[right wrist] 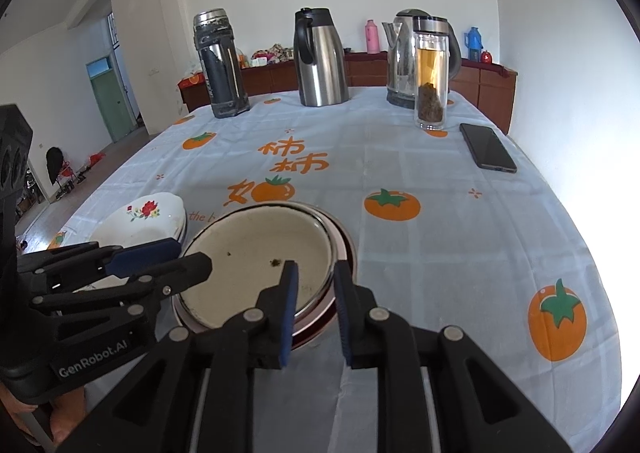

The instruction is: Organize plates and bowls

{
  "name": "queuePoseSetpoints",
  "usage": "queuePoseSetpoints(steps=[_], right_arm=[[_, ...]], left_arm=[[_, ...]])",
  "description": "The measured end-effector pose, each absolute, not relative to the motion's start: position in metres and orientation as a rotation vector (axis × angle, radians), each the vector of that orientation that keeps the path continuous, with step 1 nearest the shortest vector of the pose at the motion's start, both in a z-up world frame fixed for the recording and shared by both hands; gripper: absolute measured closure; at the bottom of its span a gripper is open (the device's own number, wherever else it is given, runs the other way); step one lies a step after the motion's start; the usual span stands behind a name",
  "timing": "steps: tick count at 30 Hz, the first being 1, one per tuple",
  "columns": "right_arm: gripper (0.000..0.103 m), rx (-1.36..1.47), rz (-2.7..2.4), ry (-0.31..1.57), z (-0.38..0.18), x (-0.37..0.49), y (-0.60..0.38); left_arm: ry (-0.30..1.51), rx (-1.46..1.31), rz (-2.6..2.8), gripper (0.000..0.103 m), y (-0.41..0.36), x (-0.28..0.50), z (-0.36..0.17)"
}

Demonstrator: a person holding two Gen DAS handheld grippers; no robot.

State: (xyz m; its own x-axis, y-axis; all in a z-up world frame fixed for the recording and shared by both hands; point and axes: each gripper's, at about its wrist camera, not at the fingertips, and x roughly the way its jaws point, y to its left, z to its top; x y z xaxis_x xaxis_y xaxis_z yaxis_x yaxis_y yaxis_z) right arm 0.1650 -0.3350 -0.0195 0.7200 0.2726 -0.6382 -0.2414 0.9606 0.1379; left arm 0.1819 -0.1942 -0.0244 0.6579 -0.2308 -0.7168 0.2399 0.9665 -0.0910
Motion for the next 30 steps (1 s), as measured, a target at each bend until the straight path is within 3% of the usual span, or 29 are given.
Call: queuePoseSetpoints(steps=[4,13,17,30], right_arm=[[0.083,0.049,0.288,0.711,-0.019,0.164,-0.336],[0.052,0.069,0.264,0.68,-0.016,0.158,-0.344],[0.039,0.078,0.23,0.663,-0.013,0.156,-0.35],[0.039,0.097,0.259,0.683,-0.013,0.16,-0.354]], left_arm=[[0.789,0.005,-0.261,0.044,-0.193,0.178,-0.021],[0.781,-0.009,-0.249,0.041,-0.189,0.175,-0.016],[0.78,-0.019,-0.222,0.032,-0.185,0.175,-0.017],[0.836,-0.05,-0.237,0.03,-0.18,0.18,-0.024]])
